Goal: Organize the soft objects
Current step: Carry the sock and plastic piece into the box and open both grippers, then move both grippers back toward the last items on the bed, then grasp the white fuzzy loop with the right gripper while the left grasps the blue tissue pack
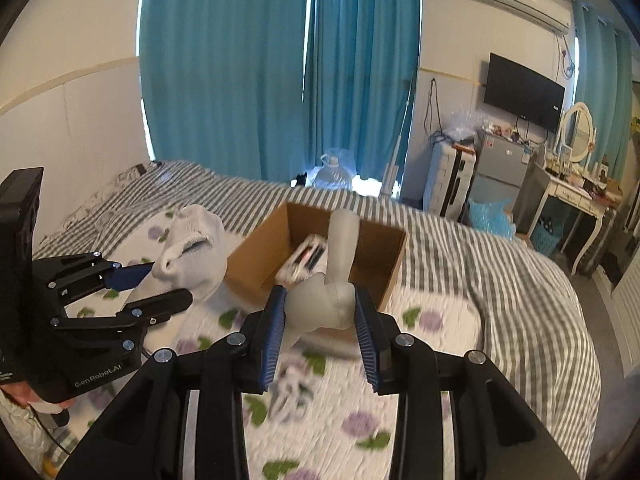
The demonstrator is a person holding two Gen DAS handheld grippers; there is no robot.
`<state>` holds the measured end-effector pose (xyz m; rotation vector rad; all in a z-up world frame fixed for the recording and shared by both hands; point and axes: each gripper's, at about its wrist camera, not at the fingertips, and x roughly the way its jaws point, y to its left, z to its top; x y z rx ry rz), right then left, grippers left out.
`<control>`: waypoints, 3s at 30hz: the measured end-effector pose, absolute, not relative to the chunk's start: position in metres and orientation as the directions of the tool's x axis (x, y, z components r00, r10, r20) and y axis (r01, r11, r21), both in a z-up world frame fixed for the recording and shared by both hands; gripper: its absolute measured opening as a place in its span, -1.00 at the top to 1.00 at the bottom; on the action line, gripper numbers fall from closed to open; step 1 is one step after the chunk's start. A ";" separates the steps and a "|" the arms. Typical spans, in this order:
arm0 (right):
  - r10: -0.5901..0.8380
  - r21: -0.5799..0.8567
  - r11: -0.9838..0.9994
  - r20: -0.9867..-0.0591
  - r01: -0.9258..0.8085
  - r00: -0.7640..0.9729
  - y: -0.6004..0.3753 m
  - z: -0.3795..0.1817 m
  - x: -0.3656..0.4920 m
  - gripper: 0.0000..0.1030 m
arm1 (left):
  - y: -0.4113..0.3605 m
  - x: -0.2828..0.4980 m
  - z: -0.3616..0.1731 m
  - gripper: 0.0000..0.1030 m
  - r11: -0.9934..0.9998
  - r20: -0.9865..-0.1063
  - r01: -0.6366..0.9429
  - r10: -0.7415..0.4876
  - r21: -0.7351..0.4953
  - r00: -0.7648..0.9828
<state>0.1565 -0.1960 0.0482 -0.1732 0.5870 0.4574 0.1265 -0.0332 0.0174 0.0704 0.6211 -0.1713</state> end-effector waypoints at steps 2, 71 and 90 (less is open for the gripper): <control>0.369 -0.022 0.887 -0.566 -0.461 0.737 -0.193 0.048 0.176 0.34 | -0.032 0.150 0.018 0.36 0.984 -0.584 0.176 -0.133 0.018 0.801; 0.313 -0.006 0.929 -0.524 -0.371 0.792 -0.186 0.022 0.094 -0.87 | 0.013 0.076 0.026 -0.53 0.997 -0.495 0.054 -0.020 0.055 0.869; 0.282 0.066 0.919 -0.799 -0.389 0.531 -0.163 -0.165 0.196 -0.39 | -0.006 0.158 -0.131 -0.53 0.996 -0.764 0.081 -0.033 0.025 0.644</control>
